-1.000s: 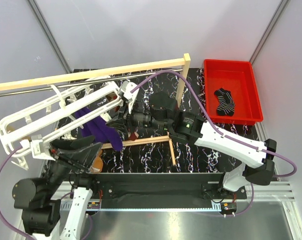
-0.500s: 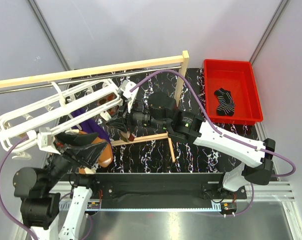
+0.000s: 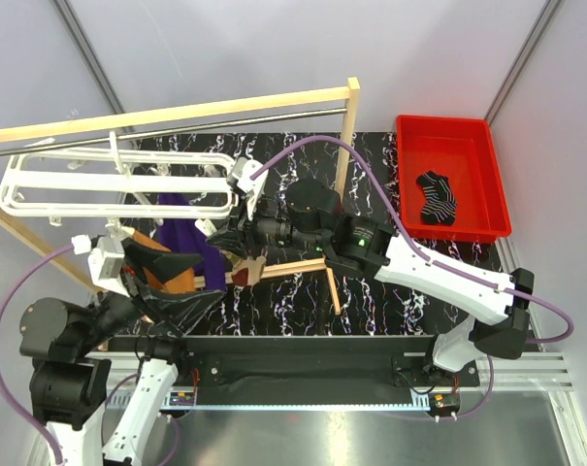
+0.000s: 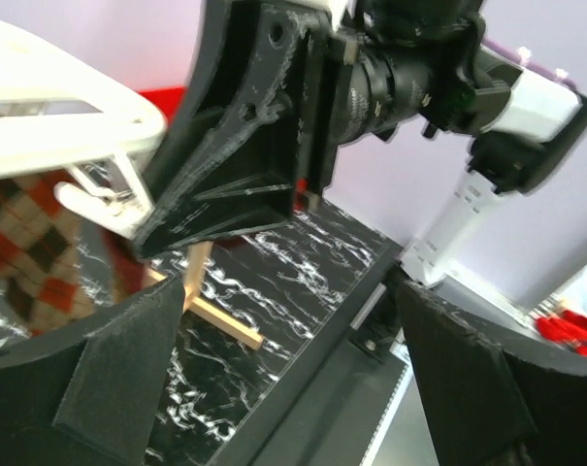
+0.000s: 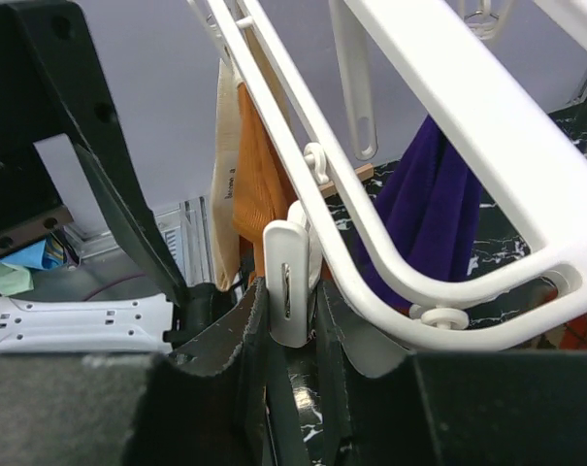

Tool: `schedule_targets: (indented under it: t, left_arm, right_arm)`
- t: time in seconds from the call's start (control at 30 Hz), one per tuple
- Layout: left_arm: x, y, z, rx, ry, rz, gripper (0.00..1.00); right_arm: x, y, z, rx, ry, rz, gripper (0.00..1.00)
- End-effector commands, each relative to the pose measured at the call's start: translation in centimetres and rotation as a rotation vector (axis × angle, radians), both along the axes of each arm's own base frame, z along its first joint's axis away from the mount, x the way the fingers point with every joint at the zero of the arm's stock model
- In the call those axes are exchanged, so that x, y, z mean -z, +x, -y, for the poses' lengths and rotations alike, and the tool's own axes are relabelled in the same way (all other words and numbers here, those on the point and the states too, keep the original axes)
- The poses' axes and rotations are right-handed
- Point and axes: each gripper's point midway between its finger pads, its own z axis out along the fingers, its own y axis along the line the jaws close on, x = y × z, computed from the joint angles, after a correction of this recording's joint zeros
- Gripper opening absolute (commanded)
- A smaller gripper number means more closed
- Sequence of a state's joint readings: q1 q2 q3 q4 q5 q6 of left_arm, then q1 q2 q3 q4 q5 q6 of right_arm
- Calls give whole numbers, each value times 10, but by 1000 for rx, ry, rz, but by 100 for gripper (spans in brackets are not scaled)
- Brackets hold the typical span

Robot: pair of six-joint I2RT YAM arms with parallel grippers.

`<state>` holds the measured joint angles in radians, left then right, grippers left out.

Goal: Clip the socks to the hanger
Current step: Open the clamp at the hanger.

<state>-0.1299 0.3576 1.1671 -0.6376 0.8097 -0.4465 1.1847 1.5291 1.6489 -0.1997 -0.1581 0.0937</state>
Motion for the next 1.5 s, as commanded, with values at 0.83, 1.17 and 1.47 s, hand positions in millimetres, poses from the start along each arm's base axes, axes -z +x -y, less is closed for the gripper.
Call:
schedule_targets:
  t: [0.83, 1.17, 1.47]
  left_arm:
    - [-32, 54, -26, -271, -424, -326, 67]
    - [-22, 58, -31, -321, -404, -365, 64]
    - [-18, 66, -29, -315, -413, -361, 62]
  right_arm:
    - [-5, -36, 13, -177, -38, -25, 0]
    - [-14, -31, 13, -154, -27, -8, 0]
    - [-15, -33, 2, -186, -42, -36, 0]
